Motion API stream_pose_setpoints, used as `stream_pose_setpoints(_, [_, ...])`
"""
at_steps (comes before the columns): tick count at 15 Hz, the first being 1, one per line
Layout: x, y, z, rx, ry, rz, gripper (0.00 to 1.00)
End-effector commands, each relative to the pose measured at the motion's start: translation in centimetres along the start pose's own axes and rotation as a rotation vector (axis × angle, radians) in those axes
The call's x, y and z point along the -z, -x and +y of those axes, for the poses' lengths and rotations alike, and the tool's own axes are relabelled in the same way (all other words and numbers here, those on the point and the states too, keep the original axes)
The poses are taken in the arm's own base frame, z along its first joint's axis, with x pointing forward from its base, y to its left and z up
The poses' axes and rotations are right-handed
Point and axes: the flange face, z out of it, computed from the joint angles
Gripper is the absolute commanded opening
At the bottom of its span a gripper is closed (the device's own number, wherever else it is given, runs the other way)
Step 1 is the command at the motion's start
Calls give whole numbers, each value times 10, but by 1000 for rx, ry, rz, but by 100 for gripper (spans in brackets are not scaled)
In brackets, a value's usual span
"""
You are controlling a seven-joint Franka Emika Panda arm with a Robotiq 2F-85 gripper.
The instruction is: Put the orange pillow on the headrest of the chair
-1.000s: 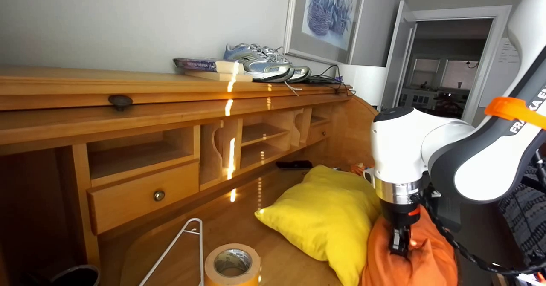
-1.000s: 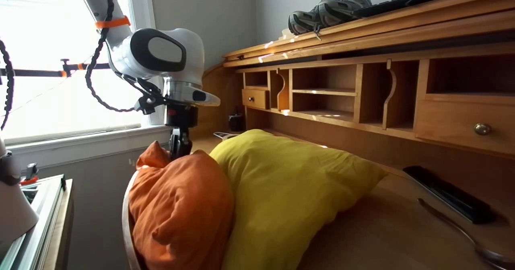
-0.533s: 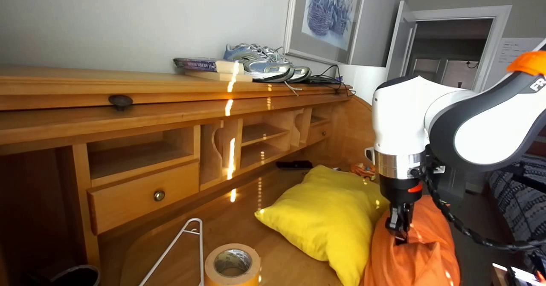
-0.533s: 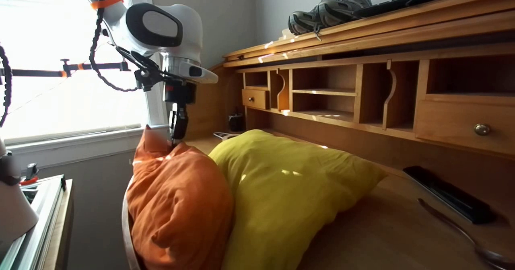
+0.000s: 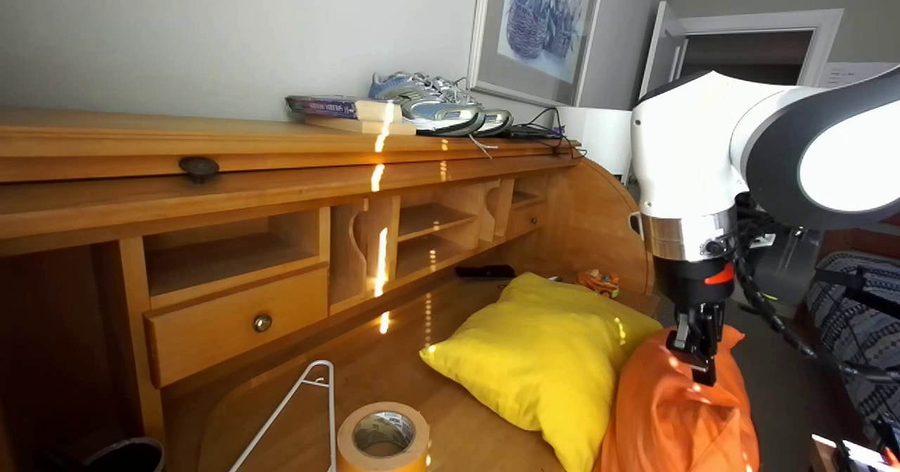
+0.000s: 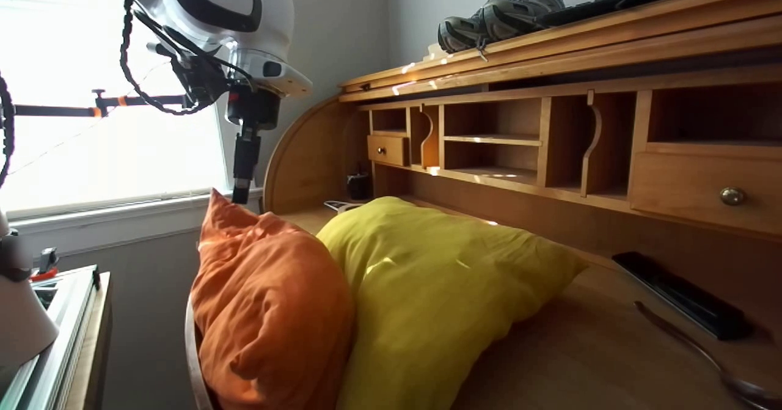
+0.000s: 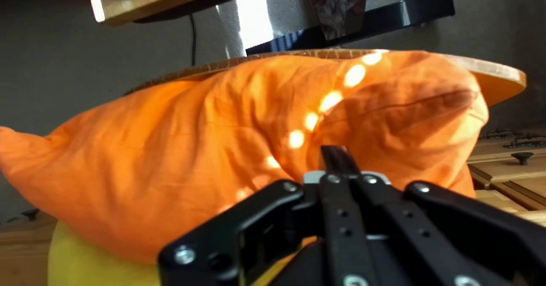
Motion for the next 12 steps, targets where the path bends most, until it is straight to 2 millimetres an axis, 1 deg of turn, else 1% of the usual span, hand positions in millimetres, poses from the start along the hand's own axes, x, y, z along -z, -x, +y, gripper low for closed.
stream_pose_setpoints(1, [17,14,14,-85,48,-5,0])
stream_pose_setpoints(2, [22,15,17,-92,58,11,0])
stream_pose_setpoints(3, [21,22,22,-98,61,36,0])
stream_pose_setpoints(4, [26,22,25,-104,67,60,0])
stream_pose_setpoints(5, [37,15,28,-107,73,76,0])
stream_pose_setpoints(6, [41,16,32,-109,79,96,0])
stream_pose_setpoints(7, [36,26,38,-112,90,124,0])
stream_pose_setpoints(8, [43,25,41,-111,97,153,0])
stream_pose_setpoints(9, [59,16,43,-118,100,186,0])
stream_pose_setpoints(10, [65,16,47,-124,100,216,0])
stream_pose_setpoints(11, [57,30,52,-132,93,253,0])
stream_pose_setpoints(12, [61,32,55,-136,84,276,0])
